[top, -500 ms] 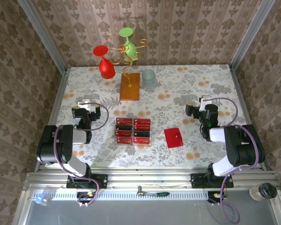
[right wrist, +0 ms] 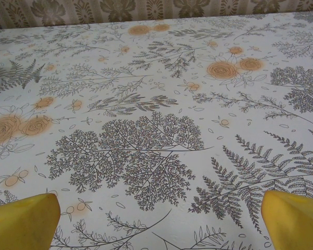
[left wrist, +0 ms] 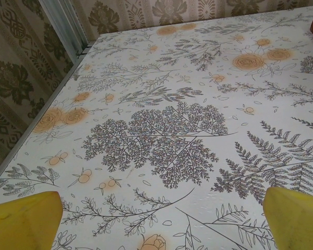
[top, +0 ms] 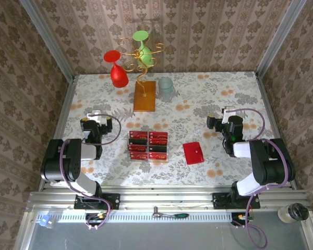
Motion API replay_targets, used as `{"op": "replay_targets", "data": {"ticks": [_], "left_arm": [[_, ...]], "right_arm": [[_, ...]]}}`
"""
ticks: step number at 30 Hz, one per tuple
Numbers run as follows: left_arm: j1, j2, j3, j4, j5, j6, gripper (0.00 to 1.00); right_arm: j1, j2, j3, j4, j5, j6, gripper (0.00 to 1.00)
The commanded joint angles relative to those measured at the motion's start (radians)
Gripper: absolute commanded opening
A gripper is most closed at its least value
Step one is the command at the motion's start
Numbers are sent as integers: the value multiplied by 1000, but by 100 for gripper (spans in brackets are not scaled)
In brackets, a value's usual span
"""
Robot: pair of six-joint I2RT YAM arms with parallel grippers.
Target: Put the credit cards into the card holder
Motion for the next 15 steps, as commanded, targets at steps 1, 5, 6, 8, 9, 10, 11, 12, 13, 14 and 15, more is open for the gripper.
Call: {"op": "replay_targets", "data": {"ticks": [1, 5, 6, 8, 9, 10, 11, 12, 13, 14, 15], "left_arm": [[12, -9, 23, -25, 19, -23, 100], [13, -9, 22, -25, 23, -25, 100], [14, -9, 23, -26, 23, -25, 100], [15, -9, 22, -26, 24, -26, 100], [16, -9, 24, -28, 22, -25, 100], [15, -9, 24, -28, 25, -26, 100], [16, -8, 25, -29, 25, -27, 100], [16, -9, 25, -31, 24, -27, 100], [17, -9, 26, -32, 26, -26, 100], [16, -9, 26, -32, 26, -28, 100], [18, -9, 25, -32, 28, -28, 100]], "right_arm": [[-4, -2, 15, 5, -10, -17, 100], [-4, -1, 18, 3, -10, -17, 100], [-4, 0, 18, 2, -10, -17, 100], [-4, 1, 20, 0, -10, -17, 100], [-4, 1, 18, 0, -12, -16, 100], [-4, 1, 21, 0, -11, -17, 100], [-4, 4, 21, -1, -13, -16, 100], [-6, 3, 21, -2, -14, -14, 100], [-6, 3, 23, -3, -16, -14, 100], [-6, 4, 22, -3, -16, -14, 100], [-7, 4, 21, -4, -16, -14, 100]]}}
